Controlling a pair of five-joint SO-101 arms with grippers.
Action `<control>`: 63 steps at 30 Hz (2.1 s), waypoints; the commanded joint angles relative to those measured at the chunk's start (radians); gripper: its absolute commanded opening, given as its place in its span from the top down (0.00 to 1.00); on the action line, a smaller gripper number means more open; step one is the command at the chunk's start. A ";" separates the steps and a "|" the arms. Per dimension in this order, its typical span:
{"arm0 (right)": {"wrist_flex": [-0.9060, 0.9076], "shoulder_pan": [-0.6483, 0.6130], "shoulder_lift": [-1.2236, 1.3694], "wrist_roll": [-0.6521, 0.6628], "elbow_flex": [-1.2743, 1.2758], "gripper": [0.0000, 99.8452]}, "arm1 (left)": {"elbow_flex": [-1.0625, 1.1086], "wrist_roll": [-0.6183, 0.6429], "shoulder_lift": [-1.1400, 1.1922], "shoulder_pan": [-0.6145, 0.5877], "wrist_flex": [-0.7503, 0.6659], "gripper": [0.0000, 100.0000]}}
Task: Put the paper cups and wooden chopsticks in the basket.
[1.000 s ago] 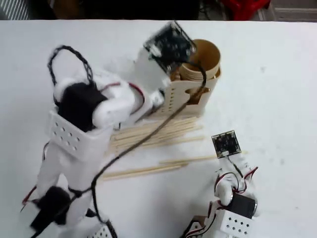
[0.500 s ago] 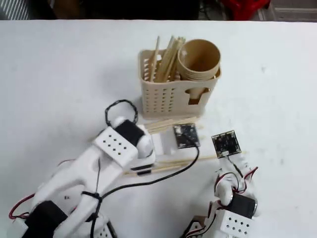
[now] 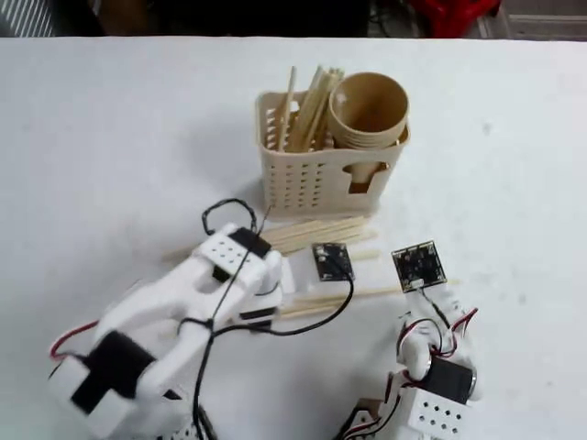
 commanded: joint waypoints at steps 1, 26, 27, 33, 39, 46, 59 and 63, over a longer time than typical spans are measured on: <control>-0.022 -0.007 -0.007 0.000 0.009 0.90 | -0.092 0.028 0.116 -0.012 -0.018 0.81; -0.022 -0.007 -0.007 -0.002 0.009 0.90 | -0.181 0.061 -0.206 -0.099 0.181 0.98; -0.022 -0.007 -0.007 -0.002 0.009 0.90 | -0.181 0.061 -0.237 -0.099 0.198 0.98; -0.022 -0.007 -0.007 -0.002 0.009 0.90 | -0.184 0.084 -0.423 -0.099 0.238 0.98; -0.022 -0.010 -0.007 -0.003 0.009 0.90 | -0.381 0.238 -0.556 -0.094 0.242 0.98; -0.022 -0.010 -0.007 -0.003 0.009 0.90 | -0.689 0.443 -0.510 -0.097 0.086 0.98; -0.022 -0.010 -0.005 -0.003 0.009 0.90 | -0.799 0.580 -0.268 -0.097 -0.404 0.98; -0.022 -0.010 -0.005 -0.003 0.009 0.90 | -0.799 0.580 -0.199 -0.107 -0.543 0.98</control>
